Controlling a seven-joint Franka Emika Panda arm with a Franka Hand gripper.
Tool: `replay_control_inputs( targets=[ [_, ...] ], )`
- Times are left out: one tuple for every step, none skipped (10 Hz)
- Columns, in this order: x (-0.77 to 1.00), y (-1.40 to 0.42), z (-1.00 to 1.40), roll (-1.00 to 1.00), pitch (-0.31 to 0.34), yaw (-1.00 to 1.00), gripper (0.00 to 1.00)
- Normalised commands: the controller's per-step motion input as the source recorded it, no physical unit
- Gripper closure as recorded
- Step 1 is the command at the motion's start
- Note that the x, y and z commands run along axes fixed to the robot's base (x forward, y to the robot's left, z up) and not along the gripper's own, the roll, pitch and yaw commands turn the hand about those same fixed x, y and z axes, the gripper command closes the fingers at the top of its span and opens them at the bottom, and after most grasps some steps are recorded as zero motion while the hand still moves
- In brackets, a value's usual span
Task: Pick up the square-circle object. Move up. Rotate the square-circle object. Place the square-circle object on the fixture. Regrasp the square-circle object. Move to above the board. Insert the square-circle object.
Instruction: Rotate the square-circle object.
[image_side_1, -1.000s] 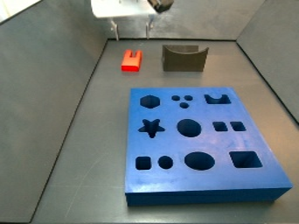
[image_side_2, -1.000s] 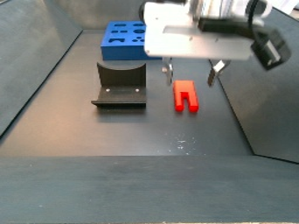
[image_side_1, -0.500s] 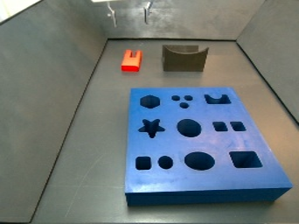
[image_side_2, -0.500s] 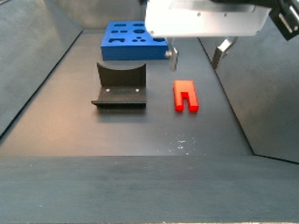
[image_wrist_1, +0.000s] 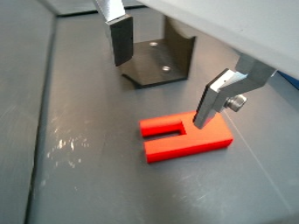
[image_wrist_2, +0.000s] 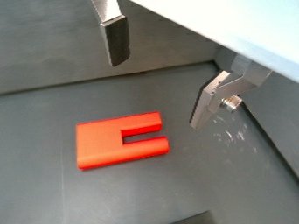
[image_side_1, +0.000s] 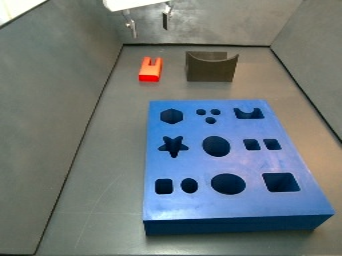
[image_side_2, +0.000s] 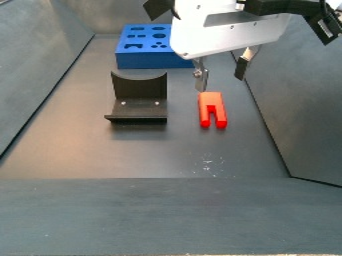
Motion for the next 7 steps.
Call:
replay_control_inputs(
  targets=[
    [0.03, 0.01, -0.05, 0.00, -0.003, 1.00, 0.00],
    [0.03, 0.01, -0.05, 0.00, -0.003, 1.00, 0.00],
    [0.04, 0.01, -0.05, 0.00, -0.003, 1.00, 0.00],
    [0.04, 0.01, -0.04, 0.00, -0.003, 1.00, 0.00],
    [0.04, 0.01, -0.04, 0.00, -0.003, 1.00, 0.00],
    [0.04, 0.01, -0.04, 0.00, -0.003, 1.00, 0.00],
    [0.04, 0.01, -0.04, 0.00, -0.004, 1.00, 0.00]
  ],
)
